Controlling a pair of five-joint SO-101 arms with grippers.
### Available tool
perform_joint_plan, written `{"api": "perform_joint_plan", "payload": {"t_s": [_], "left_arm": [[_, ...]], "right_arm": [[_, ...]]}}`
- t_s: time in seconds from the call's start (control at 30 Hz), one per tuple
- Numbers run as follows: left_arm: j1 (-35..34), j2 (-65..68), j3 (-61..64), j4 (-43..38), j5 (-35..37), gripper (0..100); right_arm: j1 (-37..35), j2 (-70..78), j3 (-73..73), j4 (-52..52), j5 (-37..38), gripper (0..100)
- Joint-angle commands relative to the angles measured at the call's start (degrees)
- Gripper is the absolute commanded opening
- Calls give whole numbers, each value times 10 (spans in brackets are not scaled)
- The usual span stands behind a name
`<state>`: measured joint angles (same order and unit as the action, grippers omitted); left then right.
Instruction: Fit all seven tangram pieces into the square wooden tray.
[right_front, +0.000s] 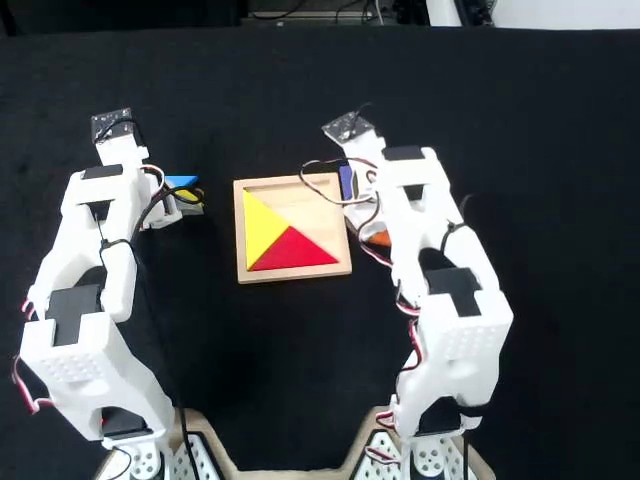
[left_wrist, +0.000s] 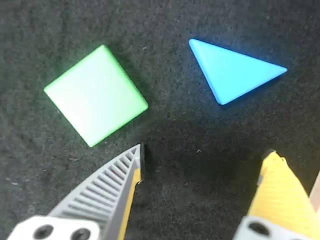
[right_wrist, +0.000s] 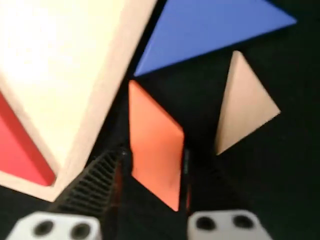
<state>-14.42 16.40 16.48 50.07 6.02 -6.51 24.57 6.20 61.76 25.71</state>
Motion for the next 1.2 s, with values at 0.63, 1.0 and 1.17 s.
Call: {"api": "perform_joint_plan", "payload": {"t_s": [0.63,1.0,1.17], "left_arm": [[-7,-33,-5,-7,4,364],[-8,-33,-4,-7,4,364],[-8,-33,-4,-7,4,364]], "right_arm": [[-98,-259,56,1,-245,11],[-131,-120,24,-27,-396,11],[-134,-105,22,-33,-396,11]]}}
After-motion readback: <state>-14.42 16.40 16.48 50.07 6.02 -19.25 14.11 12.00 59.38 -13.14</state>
